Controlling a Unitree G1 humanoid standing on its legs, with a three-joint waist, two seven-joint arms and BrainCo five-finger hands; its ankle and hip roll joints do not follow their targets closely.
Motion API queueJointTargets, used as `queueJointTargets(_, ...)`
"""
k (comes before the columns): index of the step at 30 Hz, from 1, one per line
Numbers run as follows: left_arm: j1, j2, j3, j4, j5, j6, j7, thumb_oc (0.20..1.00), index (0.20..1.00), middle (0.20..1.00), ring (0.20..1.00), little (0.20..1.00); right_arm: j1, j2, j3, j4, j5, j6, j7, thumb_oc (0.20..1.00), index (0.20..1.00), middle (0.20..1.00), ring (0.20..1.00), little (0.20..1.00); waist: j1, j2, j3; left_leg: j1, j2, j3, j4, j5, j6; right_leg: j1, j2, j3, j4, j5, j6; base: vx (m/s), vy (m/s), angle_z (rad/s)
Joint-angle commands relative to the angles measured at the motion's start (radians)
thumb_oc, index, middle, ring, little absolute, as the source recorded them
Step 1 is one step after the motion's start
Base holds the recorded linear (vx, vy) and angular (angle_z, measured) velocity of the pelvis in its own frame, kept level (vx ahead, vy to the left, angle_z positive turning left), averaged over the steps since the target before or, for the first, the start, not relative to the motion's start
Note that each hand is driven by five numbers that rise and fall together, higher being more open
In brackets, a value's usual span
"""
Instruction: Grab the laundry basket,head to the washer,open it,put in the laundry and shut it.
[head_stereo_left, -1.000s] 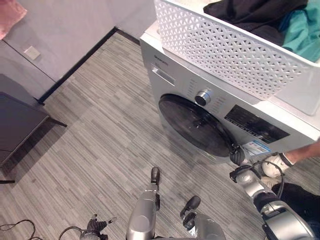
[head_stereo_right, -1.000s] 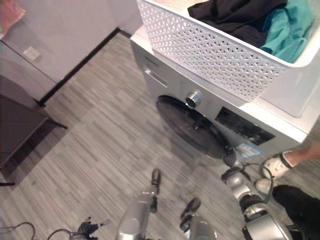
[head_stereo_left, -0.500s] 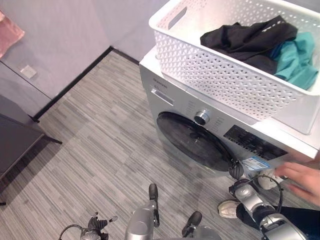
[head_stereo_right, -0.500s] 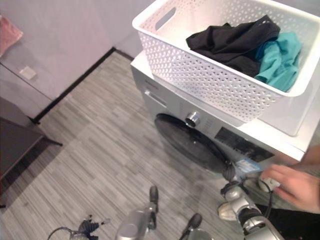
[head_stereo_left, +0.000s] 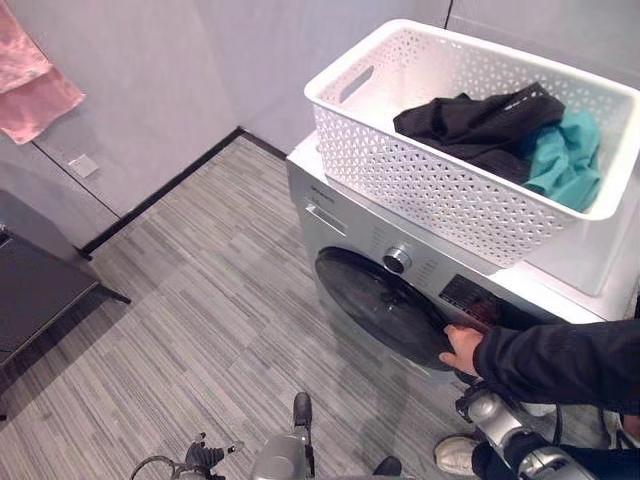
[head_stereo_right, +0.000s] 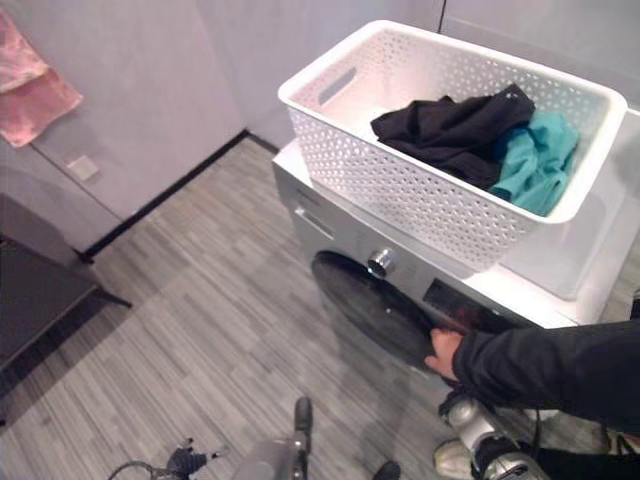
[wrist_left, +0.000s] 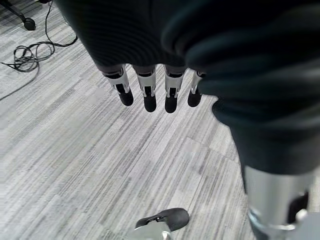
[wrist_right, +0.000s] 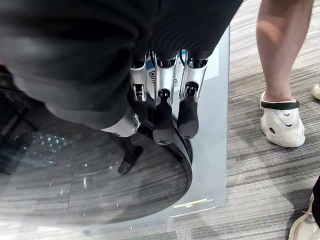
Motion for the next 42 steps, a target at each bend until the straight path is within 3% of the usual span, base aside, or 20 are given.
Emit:
queueJointTargets(1,-0.018,0.029,-0.031,0.045,0.035,0.006,0.014,1.000,1.000,1.000,1.000,1.000,0.057,0.146,0.202,-0.212,-0.083,-0.105,0.213,0.200,0.200,0.200,0.200,0.200,0.036,-0.048,0.005,-0.060,0.003,-0.017,-0.011,0.029,-0.075,-0.009,-0.113,0.080,0.089,-0.023,0.068,0.04,-0.023,0.07)
queueJointTargets(12,0.004,0.026,-0.002,0.084,0.071,0.021,-0.014,1.000,1.000,1.000,1.000,1.000,0.099,0.115,0.287,-0.364,-0.064,-0.135,0.330,0.200,0.200,0.200,0.200,0.200,0.041,-0.069,-0.032,-0.042,0.020,-0.018,-0.011,0.031,-0.087,0.017,-0.096,0.089,0.069,-0.023,0.065,0.01,-0.013,0.00)
queueJointTargets(26,-0.001,0.013,-0.019,0.081,0.070,0.022,0.009,1.000,1.000,1.000,1.000,1.000,0.079,0.161,0.285,-0.294,-0.106,-0.123,0.278,0.200,0.200,0.200,0.200,0.200,0.045,-0.065,-0.046,-0.038,0.014,-0.024,-0.011,0.023,-0.082,0.022,-0.103,0.087,0.070,-0.015,0.070,0.00,0.000,0.01)
queueJointTargets(27,0.001,0.010,-0.024,0.079,0.065,0.022,0.007,1.000,1.000,1.000,1.000,1.000,0.072,0.168,0.289,-0.279,-0.116,-0.116,0.273,0.448,0.448,0.448,0.448,0.448,0.049,-0.063,-0.048,-0.036,0.011,-0.027,-0.011,0.022,-0.082,0.026,-0.106,0.082,0.070,-0.014,0.071,0.02,0.001,0.03)
queueJointTargets(28,0.004,0.011,-0.024,0.080,0.065,0.022,0.007,1.000,1.000,1.000,1.000,1.000,0.067,0.173,0.290,-0.271,-0.120,-0.113,0.272,0.900,0.900,0.900,0.900,0.900,0.051,-0.063,-0.049,-0.036,0.010,-0.028,-0.011,0.021,-0.081,0.028,-0.107,0.080,0.068,-0.015,0.071,0.00,0.000,0.00)
queueJointTargets(29,0.005,0.010,-0.022,0.080,0.063,0.023,0.010,1.000,1.000,1.000,1.000,1.000,0.061,0.176,0.289,-0.270,-0.121,-0.112,0.268,1.000,1.000,1.000,1.000,1.000,0.051,-0.062,-0.050,-0.035,0.008,-0.030,-0.011,0.022,-0.081,0.030,-0.107,0.081,0.067,-0.016,0.071,0.00,-0.006,0.05)
queueJointTargets(34,0.021,0.008,-0.022,0.081,0.060,0.025,0.010,1.000,1.000,1.000,1.000,1.000,0.050,0.183,0.280,-0.248,-0.111,-0.102,0.264,1.000,1.000,1.000,1.000,1.000,0.059,-0.055,-0.057,-0.028,0.003,-0.037,-0.011,0.019,-0.075,0.039,-0.110,0.082,0.058,-0.012,0.073,-0.02,0.008,0.03)
queueJointTargets(37,0.030,0.018,-0.020,0.069,0.042,0.022,0.010,1.000,1.000,1.000,1.000,1.000,0.040,0.173,0.246,-0.227,-0.088,-0.091,0.244,1.000,1.000,1.000,1.000,1.000,0.056,-0.034,-0.046,-0.043,0.002,-0.053,-0.011,0.059,-0.066,0.024,-0.075,0.137,0.063,-0.027,0.039,-0.07,-0.006,0.08)
queueJointTargets(42,0.059,0.020,-0.012,0.013,-0.007,0.005,0.012,1.000,1.000,1.000,1.000,1.000,0.013,0.166,0.219,-0.193,-0.079,-0.082,0.226,1.000,1.000,1.000,1.000,1.000,0.081,-0.010,-0.041,-0.039,0.007,-0.062,-0.011,0.076,-0.072,0.037,-0.059,0.123,0.074,-0.056,0.023,-0.04,-0.043,0.16)
